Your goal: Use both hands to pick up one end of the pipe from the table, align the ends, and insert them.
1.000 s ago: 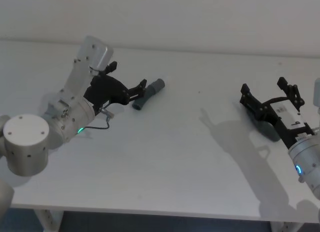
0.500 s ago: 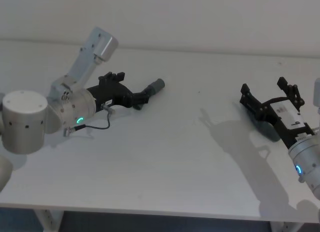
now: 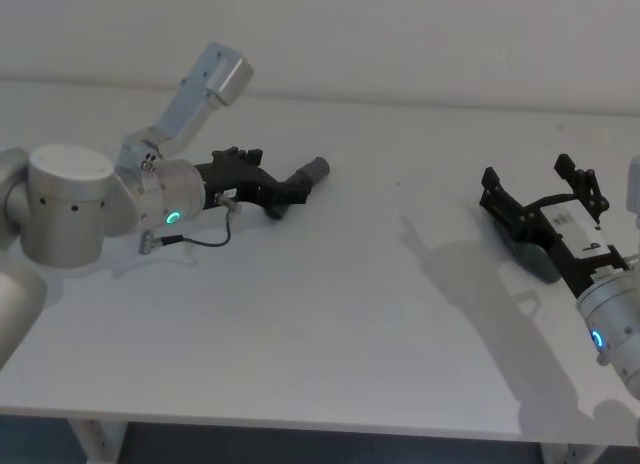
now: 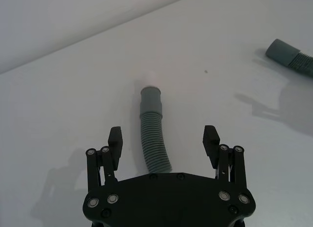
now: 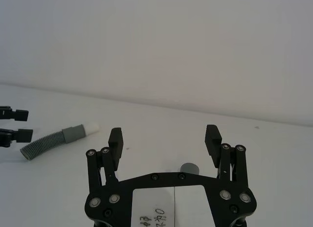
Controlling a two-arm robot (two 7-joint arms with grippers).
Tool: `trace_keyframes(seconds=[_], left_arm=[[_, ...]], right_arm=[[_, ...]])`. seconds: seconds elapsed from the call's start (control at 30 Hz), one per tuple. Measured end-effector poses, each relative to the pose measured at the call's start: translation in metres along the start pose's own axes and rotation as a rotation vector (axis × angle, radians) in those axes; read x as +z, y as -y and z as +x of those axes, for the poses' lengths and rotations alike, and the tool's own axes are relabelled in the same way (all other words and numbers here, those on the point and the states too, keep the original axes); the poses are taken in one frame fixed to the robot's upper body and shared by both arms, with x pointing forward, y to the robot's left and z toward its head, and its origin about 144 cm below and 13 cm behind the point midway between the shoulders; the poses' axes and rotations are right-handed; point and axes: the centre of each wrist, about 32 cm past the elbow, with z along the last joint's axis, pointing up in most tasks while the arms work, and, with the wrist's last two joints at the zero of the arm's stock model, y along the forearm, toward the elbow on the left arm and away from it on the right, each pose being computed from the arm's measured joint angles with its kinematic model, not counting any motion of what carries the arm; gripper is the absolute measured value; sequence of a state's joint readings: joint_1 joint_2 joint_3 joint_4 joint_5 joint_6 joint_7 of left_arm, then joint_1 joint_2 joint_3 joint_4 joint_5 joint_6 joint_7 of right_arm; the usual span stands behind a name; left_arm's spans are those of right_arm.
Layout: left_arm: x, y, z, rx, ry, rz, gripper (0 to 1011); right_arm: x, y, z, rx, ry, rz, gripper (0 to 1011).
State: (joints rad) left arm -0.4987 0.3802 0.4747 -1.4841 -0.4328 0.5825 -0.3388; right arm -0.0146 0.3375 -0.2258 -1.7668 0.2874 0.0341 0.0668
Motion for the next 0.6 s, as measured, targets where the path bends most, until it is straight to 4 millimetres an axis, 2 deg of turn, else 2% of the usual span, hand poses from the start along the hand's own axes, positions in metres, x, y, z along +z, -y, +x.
trace_keyframes(seconds=[0.6], left_arm=[[0.007,0.023,0.004,0.037,0.091,0.061,1001]], right_arm=[[0.0,0.0,0.0,0.0,0.0,0.0,1001]])
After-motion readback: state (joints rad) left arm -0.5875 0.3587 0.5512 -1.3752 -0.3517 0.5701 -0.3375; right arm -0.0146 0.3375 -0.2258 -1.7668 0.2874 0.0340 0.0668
